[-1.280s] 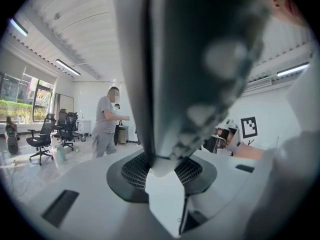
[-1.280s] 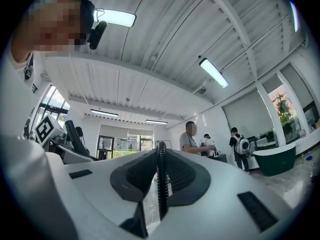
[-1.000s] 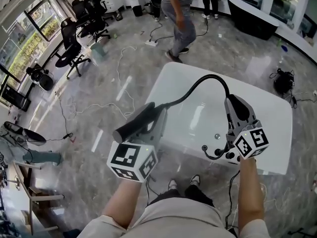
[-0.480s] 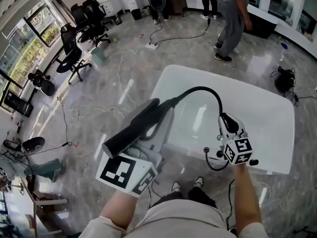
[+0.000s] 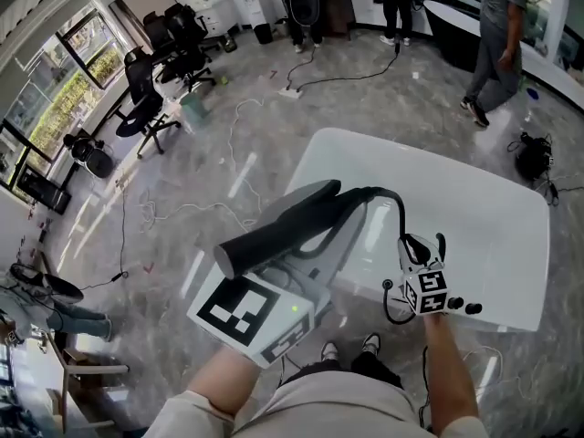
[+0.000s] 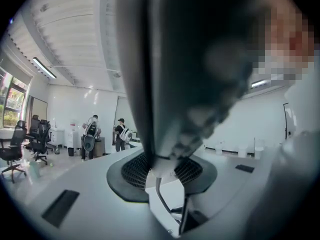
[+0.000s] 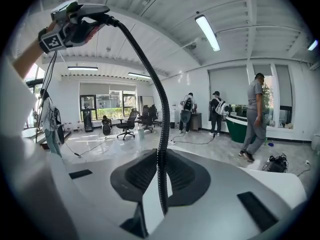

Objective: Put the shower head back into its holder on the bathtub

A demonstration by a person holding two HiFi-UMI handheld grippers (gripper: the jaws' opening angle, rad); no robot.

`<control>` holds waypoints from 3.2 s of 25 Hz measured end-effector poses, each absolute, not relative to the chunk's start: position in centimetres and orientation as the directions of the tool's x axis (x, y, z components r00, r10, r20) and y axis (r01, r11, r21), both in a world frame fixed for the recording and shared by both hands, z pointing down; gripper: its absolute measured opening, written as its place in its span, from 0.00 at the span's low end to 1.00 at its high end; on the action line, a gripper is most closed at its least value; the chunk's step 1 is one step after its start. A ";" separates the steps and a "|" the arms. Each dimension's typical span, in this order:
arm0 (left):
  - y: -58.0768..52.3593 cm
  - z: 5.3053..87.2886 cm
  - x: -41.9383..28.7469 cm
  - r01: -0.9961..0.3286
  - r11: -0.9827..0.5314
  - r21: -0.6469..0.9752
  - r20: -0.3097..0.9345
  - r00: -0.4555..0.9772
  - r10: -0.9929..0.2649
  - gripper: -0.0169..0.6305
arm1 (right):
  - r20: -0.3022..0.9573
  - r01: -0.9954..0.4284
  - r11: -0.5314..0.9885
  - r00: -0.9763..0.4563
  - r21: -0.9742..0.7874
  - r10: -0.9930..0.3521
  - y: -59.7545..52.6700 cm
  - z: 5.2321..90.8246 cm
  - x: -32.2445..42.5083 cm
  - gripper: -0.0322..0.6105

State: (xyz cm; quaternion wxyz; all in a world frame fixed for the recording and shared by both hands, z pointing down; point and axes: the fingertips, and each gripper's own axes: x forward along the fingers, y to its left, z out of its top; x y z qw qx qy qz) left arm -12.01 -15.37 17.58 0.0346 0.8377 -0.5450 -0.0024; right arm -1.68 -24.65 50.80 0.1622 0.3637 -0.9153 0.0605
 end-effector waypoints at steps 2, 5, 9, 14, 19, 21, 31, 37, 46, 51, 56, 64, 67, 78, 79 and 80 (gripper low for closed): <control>-16.1 19.4 -11.7 -0.916 -0.396 0.068 0.082 0.401 -0.912 0.23 | 0.360 -0.687 0.727 -0.677 0.005 -0.642 -24.3 51.9 -1.3 0.15; -16.8 21.3 -11.8 -0.916 -0.393 0.081 0.114 0.400 -0.909 0.23 | 0.384 -0.692 0.722 -0.667 -0.001 -0.638 -24.0 53.4 -1.2 0.15; -16.7 22.1 -12.5 -0.912 -0.395 0.112 0.107 0.406 -0.908 0.23 | 0.406 -0.699 0.715 -0.654 -0.004 -0.638 -23.8 55.0 -1.5 0.15; -16.2 21.2 -12.6 -0.900 -0.413 0.142 0.065 0.424 -0.903 0.23 | 0.434 -0.698 0.716 -0.641 0.012 -0.633 -23.4 56.5 -1.7 0.15; -15.9 19.6 -12.1 -0.893 -0.433 0.118 0.042 0.441 -0.897 0.23 | 0.453 -0.696 0.718 -0.635 0.016 -0.626 -22.9 57.9 -1.8 0.15; -15.9 19.4 -11.7 -0.889 -0.441 0.119 0.037 0.448 -0.893 0.23 | 0.457 -0.695 0.719 -0.635 0.012 -0.622 -22.9 58.4 -1.9 0.15; -15.6 18.7 -11.4 -0.876 -0.464 0.129 0.020 0.470 -0.882 0.23 | 0.544 -0.655 0.753 -0.611 0.060 -0.575 -21.9 62.7 -2.8 0.18; -15.9 18.2 -12.4 -0.888 -0.441 0.130 0.014 0.447 -0.895 0.23 | 0.575 -0.676 0.736 -0.582 0.051 -0.575 -22.0 65.0 -1.2 0.18; -15.5 16.7 -14.0 -0.902 -0.414 0.125 -0.005 0.417 -0.909 0.23 | 0.623 -0.658 0.751 -0.566 0.054 -0.540 -22.3 67.4 -1.1 0.17; -15.3 15.9 -15.6 -0.915 -0.383 0.128 -0.023 0.384 -0.923 0.23 | 0.667 -0.657 0.751 -0.534 0.060 -0.520 -22.2 69.4 -0.3 0.17; -15.5 17.2 -17.3 -0.934 -0.336 0.125 0.002 0.339 -0.941 0.23 | 0.667 -0.681 0.730 -0.516 0.062 -0.538 -23.1 69.4 0.9 0.16; -16.8 24.7 -17.7 -0.948 -0.280 0.153 0.143 0.302 -0.943 0.23 | 0.521 -0.823 0.568 -0.491 -0.014 -0.698 -27.9 61.7 5.7 0.16; -17.2 26.6 -17.4 -0.949 -0.275 0.156 0.192 0.302 -0.934 0.23 | 0.448 -0.843 0.533 -0.503 -0.068 -0.739 -29.1 58.2 6.5 0.16; -17.7 32.5 -16.3 -0.950 -0.264 0.168 0.294 0.304 -0.906 0.23 | 0.193 -0.772 0.607 -0.636 -0.190 -0.747 -30.6 46.4 2.8 0.16; -17.7 33.0 -16.0 -0.950 -0.263 0.169 0.299 0.304 -0.905 0.23 | 0.171 -0.759 0.619 -0.650 -0.200 -0.741 -30.8 45.5 2.4 0.16; -17.7 33.5 -15.8 -0.950 -0.262 0.171 0.303 0.304 -0.903 0.23 | 0.149 -0.745 0.632 -0.664 -0.211 -0.733 -30.9 44.7 2.0 0.16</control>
